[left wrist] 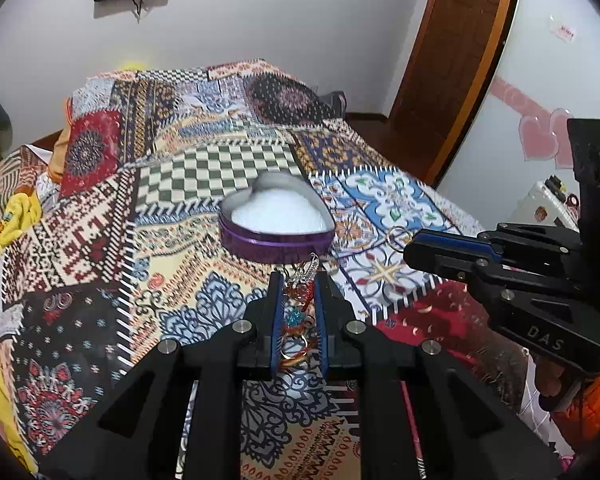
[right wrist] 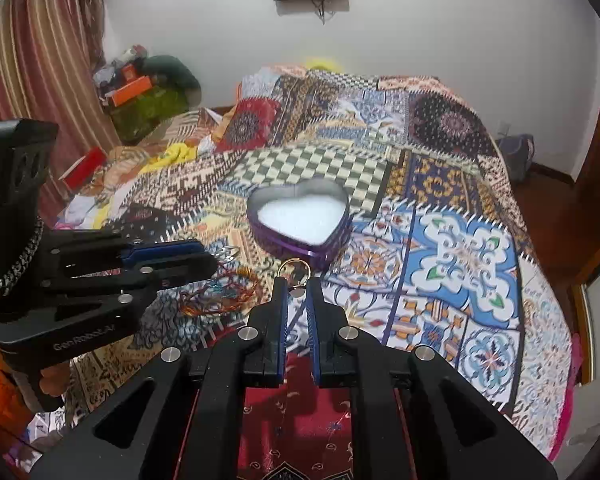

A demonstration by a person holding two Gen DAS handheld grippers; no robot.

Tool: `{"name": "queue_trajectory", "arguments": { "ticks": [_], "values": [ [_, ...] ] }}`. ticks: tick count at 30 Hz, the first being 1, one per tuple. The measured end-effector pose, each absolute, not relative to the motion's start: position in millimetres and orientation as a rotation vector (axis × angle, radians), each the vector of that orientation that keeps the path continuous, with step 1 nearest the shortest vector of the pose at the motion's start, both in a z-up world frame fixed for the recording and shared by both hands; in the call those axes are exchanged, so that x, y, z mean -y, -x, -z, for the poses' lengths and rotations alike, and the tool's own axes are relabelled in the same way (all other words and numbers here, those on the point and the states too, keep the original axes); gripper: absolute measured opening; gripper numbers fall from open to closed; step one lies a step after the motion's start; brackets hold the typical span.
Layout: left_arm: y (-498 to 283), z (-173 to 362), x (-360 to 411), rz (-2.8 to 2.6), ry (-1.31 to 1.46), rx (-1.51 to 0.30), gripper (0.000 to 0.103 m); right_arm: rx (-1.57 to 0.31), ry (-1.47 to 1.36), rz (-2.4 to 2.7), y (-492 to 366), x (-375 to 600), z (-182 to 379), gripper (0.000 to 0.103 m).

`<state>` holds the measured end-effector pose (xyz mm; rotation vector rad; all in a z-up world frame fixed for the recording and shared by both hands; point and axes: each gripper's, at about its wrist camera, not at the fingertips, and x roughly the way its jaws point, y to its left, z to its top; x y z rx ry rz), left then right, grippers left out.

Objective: Organize jewelry
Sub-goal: 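Carry both items over the heart tin and open both tools to drop them in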

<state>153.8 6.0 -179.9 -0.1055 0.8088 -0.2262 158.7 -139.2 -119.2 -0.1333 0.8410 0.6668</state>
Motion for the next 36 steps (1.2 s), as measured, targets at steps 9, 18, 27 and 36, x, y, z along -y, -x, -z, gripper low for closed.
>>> {"name": "queue_trajectory", "arguments": {
  "ticks": [9, 18, 27, 36],
  "values": [
    [-171, 176, -21, 0.214, 0.133, -0.798, 0.013, -0.807, 0.124, -0.654, -172, 135, 112, 0.008],
    [-201, 188, -26, 0.23, 0.158, -0.822, 0.013, -0.82, 0.157, -0.644, -195, 127, 122, 0.008],
    [-222, 196, -21, 0.251, 0.147, -0.836, 0.013, -0.863, 0.155, -0.698, -219, 116, 132, 0.008],
    [-231, 200, -19, 0.248, 0.127, -0.843, 0.013, -0.895, 0.218, -0.737, -228, 102, 140, 0.008]
  ]
}}
